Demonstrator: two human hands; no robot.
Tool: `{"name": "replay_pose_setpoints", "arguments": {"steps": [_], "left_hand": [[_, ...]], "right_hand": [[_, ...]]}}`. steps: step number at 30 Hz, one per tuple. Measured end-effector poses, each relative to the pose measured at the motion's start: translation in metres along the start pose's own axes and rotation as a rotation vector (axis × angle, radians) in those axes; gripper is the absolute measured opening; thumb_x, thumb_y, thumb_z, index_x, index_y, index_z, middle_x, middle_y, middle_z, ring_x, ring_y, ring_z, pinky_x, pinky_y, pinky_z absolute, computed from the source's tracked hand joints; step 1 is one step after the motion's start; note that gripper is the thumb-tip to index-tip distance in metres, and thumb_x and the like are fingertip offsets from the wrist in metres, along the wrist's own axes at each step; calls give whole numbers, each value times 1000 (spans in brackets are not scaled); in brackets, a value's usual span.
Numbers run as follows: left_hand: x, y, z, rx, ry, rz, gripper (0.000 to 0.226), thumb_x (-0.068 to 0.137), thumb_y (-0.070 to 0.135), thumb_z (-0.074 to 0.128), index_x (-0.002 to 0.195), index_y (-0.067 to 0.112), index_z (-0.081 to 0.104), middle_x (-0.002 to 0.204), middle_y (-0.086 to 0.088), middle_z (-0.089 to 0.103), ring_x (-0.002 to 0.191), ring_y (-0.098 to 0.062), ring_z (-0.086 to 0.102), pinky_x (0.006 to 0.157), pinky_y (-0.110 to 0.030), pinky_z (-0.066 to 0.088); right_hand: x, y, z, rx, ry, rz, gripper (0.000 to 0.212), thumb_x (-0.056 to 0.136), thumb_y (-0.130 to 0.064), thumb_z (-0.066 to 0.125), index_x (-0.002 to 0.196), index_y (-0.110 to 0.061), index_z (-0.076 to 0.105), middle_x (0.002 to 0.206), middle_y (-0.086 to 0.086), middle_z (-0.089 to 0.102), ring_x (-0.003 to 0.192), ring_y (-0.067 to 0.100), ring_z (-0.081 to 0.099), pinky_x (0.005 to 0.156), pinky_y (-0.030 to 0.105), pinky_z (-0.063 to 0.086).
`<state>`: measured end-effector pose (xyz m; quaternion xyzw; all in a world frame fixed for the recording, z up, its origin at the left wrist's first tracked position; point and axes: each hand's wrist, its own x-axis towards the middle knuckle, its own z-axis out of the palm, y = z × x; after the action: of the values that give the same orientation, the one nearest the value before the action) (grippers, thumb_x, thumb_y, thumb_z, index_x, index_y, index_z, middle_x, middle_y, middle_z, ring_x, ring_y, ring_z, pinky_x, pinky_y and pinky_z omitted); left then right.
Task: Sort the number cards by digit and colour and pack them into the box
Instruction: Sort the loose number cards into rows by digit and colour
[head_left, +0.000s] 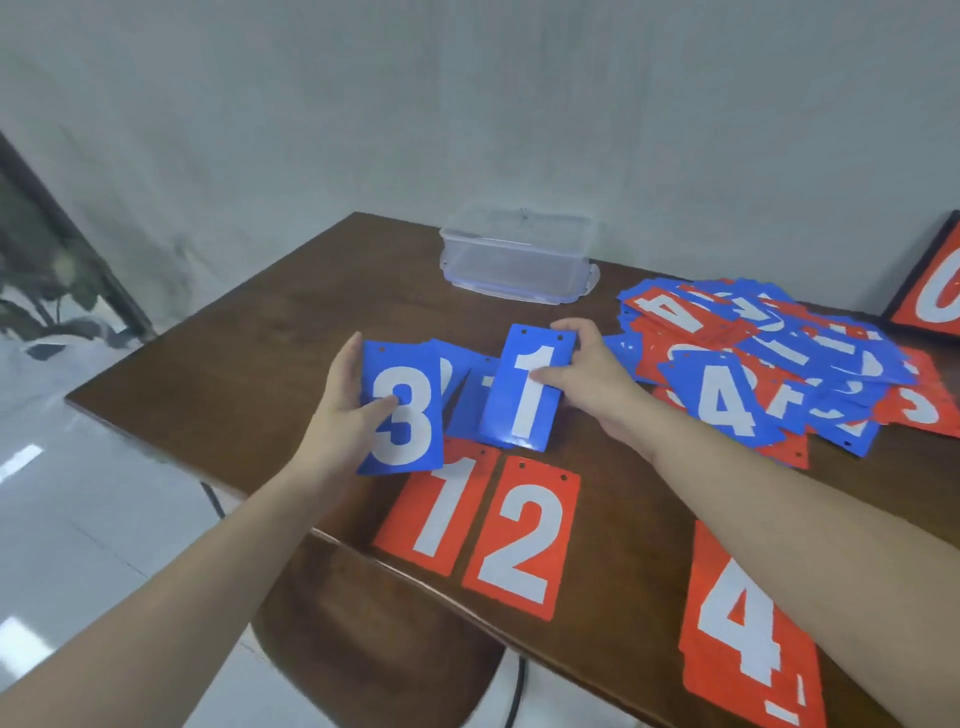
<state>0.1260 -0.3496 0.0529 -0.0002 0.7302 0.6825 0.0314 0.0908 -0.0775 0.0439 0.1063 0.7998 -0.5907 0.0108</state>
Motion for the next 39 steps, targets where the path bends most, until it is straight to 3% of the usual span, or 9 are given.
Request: {"name": "replay_pose_setpoints", "arguments": {"steps": [5, 9, 12, 17, 20, 26, 31, 34, 39], "left_hand": [[-6, -2, -13, -23, 23, -31, 75, 95, -1, 61, 151, 41, 33, 135, 15, 60, 115, -10, 66, 101, -44, 53], [-3, -1, -10, -35, 4, -29, 71, 94, -3, 62, 145, 40, 38, 134, 7, 62, 113, -15, 67, 97, -43, 56], [3, -1, 1, -45, -35, -39, 66, 93, -3, 65, 141, 38, 42, 129, 4, 65, 108, -17, 70, 84, -38, 61], [19, 1, 42, -27, -132, -98, 54, 90, -1, 71, 129, 27, 47, 106, 0, 75, 93, -25, 75, 73, -44, 63], [27, 0, 80, 56, -256, -89, 44, 91, 0, 70, 121, 22, 47, 83, 4, 74, 78, -19, 75, 62, -35, 60], [38, 1, 161, 232, -493, -50, 41, 91, 2, 71, 119, 12, 43, 105, -8, 73, 78, -14, 75, 55, -25, 56], [53, -10, 199, 531, -615, 77, 37, 91, 13, 72, 108, 25, 42, 94, -3, 72, 77, -8, 73, 67, -35, 62], [53, -10, 211, 716, -650, 180, 40, 91, 21, 73, 117, 24, 43, 84, 6, 60, 70, 2, 63, 54, -14, 47], [56, -17, 210, 975, -581, 362, 58, 87, 39, 75, 137, 38, 47, 130, 10, 46, 122, -15, 44, 104, -41, 41]], "right_hand": [[25, -7, 28, -232, -32, -37, 56, 86, -9, 73, 129, -29, 43, 116, 4, 66, 88, 15, 64, 66, 27, 49], [34, 1, 32, -649, 16, -58, 52, 86, -28, 75, 131, -28, 50, 133, 2, 52, 122, 25, 46, 94, 35, 43], [32, 3, 23, -690, 58, -90, 56, 83, -34, 77, 132, -31, 51, 143, -1, 43, 131, 27, 39, 105, 41, 36], [19, 15, -21, -433, 137, -182, 35, 91, -25, 69, 124, -27, 57, 126, -2, 56, 108, 17, 54, 90, 30, 43], [1, 27, -59, -309, 213, -162, 20, 95, -22, 65, 111, -32, 58, 118, -9, 61, 93, 9, 58, 78, 24, 44], [-34, 58, -129, -237, 346, -111, 16, 97, -17, 60, 103, -32, 61, 102, -16, 61, 96, 12, 59, 72, 22, 47], [-57, 84, -166, -746, 321, -143, 39, 94, -40, 65, 132, -34, 59, 141, -10, 55, 134, 18, 42, 110, 41, 35], [-61, 93, -171, -939, 90, -79, 66, 90, -68, 55, 150, -47, 37, 165, -13, 24, 153, 19, 15, 121, 51, 14], [-46, 102, -185, -1073, -57, -17, 77, 84, -83, 27, 154, -54, 16, 169, -16, -1, 156, 17, -8, 123, 45, -8]]}}
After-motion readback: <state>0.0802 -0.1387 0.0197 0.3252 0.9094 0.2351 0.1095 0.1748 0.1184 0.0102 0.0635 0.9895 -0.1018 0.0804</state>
